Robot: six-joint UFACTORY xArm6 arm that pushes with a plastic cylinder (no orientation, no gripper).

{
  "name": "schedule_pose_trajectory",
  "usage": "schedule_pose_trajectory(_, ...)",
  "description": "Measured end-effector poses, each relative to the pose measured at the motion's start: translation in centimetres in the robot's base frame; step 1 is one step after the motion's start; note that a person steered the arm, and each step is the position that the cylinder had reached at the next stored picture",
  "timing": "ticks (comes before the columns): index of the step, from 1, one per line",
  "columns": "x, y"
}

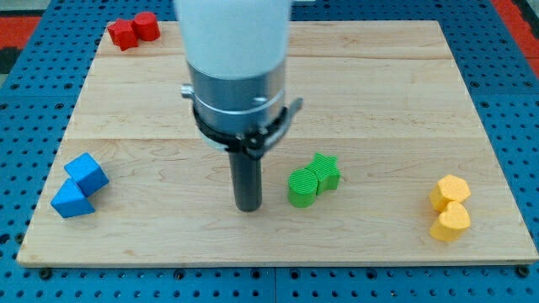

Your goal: Slide the green star closer to yellow heart

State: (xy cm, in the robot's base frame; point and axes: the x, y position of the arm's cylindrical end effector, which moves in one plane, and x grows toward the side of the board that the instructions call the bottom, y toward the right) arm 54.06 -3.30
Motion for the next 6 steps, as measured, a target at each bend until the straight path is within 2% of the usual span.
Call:
schedule_pose_trajectory(1,-2.7,5.7)
schedule_pose_trajectory(2,-2.8,10.8)
schedule_pose_trajectory(3,-2.8,10.9)
schedule_pose_trajectory(4,-3.9,5.0)
schedule_pose_trajectory(5,-7.7,10.7)
schedule_pose_trajectory(6,-5.1,16.4)
